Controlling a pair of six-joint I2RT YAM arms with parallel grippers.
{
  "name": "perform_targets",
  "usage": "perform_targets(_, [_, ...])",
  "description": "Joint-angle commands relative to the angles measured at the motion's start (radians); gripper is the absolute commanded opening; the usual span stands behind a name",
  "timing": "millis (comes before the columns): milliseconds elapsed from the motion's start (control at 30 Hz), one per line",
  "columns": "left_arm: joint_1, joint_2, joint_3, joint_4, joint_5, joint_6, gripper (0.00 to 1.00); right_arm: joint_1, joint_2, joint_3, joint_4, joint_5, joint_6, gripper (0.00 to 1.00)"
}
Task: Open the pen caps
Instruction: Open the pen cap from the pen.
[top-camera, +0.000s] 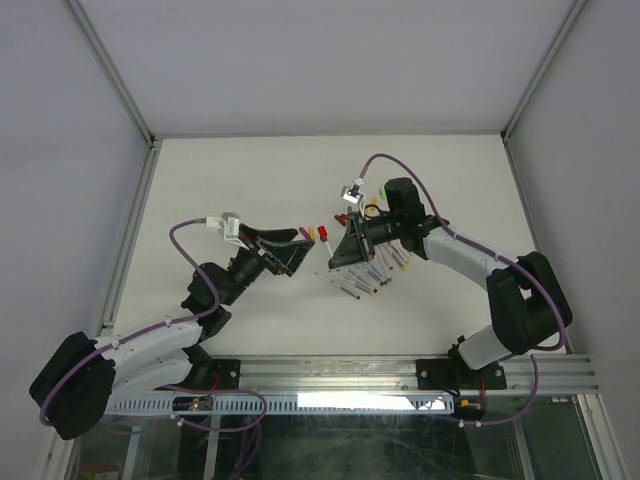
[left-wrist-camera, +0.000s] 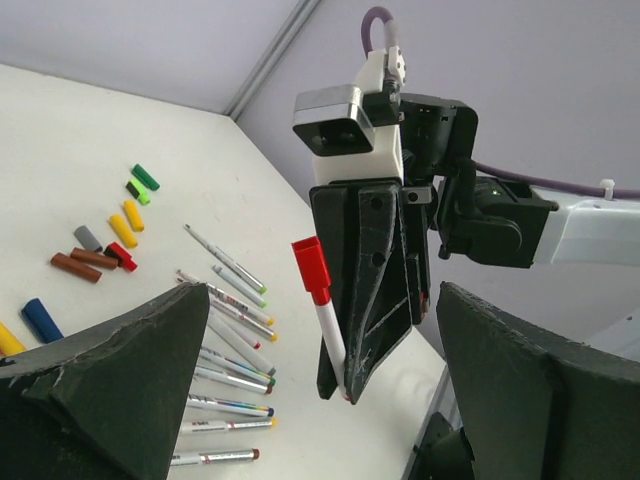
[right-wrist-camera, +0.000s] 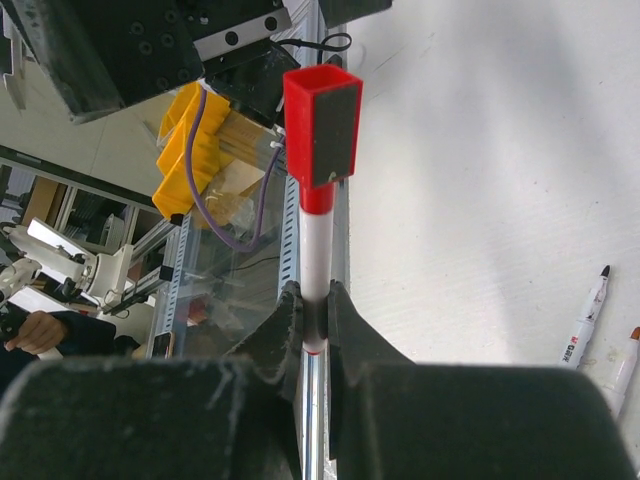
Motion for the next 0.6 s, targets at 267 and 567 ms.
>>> perform_targets(267, [0.111, 0.128, 0.050, 0.212, 0.266, -0.140, 0.99, -0.014, -0.004, 0.047, -0.017, -0.038, -0.037, 0.00])
perform_targets(567, [0.134, 0.225, 0.080, 0.280, 0.308, -0.208, 0.99, -0.019, -0.001, 0.050, -0.024, -0.040, -0.040, 0.00])
